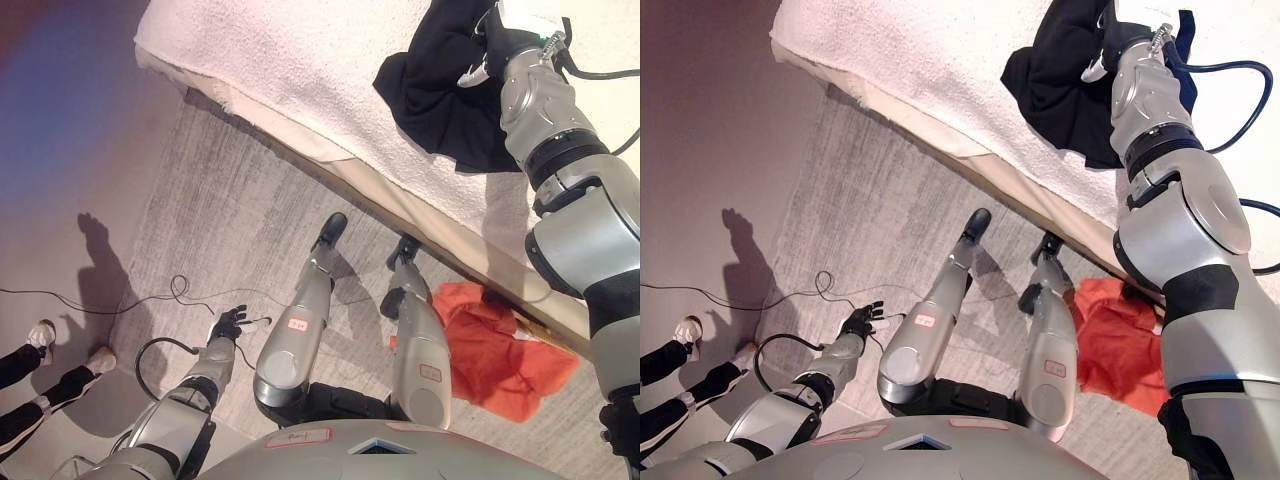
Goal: Put the clothes on the bed into the basket.
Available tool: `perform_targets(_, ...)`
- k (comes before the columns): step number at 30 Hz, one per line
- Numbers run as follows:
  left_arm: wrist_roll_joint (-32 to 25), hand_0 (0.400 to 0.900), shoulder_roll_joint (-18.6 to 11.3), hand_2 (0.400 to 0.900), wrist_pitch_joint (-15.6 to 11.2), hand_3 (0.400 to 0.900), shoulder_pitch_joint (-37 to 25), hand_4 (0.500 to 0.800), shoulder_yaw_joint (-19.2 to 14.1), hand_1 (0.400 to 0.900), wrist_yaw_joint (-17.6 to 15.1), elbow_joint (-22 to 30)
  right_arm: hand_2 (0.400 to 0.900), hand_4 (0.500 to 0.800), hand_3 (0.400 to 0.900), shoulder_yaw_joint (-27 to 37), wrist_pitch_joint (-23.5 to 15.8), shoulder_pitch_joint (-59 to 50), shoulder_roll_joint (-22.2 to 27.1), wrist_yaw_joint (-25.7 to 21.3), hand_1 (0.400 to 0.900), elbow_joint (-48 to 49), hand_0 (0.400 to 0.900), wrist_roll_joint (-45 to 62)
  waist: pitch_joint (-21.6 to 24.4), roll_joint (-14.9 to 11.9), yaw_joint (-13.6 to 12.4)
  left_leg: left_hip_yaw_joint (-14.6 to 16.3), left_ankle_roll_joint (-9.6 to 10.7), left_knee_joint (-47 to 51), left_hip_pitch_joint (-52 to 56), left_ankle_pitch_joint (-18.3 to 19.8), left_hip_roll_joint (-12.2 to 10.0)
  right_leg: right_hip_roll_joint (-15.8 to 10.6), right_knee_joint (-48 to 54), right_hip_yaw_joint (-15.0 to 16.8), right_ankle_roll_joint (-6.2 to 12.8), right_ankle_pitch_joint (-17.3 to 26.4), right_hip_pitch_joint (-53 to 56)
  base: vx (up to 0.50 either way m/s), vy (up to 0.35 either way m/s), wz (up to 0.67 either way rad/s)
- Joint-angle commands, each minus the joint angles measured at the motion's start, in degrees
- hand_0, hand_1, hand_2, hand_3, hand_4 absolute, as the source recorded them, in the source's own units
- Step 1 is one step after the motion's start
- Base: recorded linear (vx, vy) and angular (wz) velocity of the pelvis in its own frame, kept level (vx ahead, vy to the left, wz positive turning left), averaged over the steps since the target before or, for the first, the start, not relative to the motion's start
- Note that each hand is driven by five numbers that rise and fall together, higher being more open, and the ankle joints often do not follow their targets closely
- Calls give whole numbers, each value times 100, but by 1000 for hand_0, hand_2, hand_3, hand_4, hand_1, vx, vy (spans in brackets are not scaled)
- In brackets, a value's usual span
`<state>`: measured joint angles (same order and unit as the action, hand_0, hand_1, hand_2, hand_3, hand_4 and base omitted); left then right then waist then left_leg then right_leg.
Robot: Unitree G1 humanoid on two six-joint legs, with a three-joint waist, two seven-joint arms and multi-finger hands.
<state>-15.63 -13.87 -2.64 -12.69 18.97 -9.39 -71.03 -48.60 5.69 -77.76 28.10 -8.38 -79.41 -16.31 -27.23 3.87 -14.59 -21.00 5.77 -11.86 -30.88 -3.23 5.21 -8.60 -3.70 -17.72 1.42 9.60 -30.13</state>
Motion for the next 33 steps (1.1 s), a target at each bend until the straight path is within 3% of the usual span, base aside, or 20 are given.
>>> perform_targets(1, -58, 900, -500, 900, 78, 900, 236, 800, -30, 900, -70, -389, 400, 500, 400, -44, -122, -214, 46, -196, 400, -109, 400, 152, 49, 154, -57, 487, -204, 622, 320, -452, 87, -133, -377, 446, 337, -524, 595, 40, 6, -11)
perform_targets(10, 92, 900, -494, 900, 91, 900, 308, 800, -250, 900, -56, -616, 400, 500, 400, 154, -158, 279, 170, -185, 400, -27, 400, 96, 598, -76, 161, 766, -255, 926, 1083, -286, -28, -144, 53, 550, 441, -365, 1324, 64, 29, -27)
perform_targets(17, 238, 900, -535, 900, 173, 900, 298, 800, -535, 900, -7, -850, 400, 500, 400, 377, -222, 787, 517, -117, 400, 286, 400, 32, 1213, -349, 604, 1191, -373, 1225, 1932, -65, -112, -56, 261, 874, 511, -375, 1867, 116, 44, -51)
perform_targets(19, 274, 900, -539, 900, 184, 900, 326, 800, -694, 900, 23, -940, 400, 500, 400, 475, -275, 948, 756, -65, 400, 600, 400, 128, 1456, -441, 869, 1468, -426, 1348, 2235, 17, -175, -5, 334, 1127, 549, -332, 1976, 95, 47, -69)
perform_targets(26, 461, 900, -536, 900, 262, 900, 526, 800, -898, 900, 136, -1073, 400, 500, 400, 742, -367, 1731, 1635, 130, 400, 1799, 400, 220, 1871, -499, 1303, 1904, -455, 1629, 2706, 68, -287, 106, 387, 1565, 617, -288, 2111, 71, 26, -54)
perform_targets(33, 739, 900, -459, 900, 303, 900, 627, 800, -973, 900, 211, -1060, 400, 500, 400, 1518, -470, 3068, 2550, 232, 400, 3238, 400, 278, 2102, -460, 1665, 2302, -498, 1681, 3011, 216, -301, 189, 428, 1946, 674, -222, 2186, 49, 22, -39)
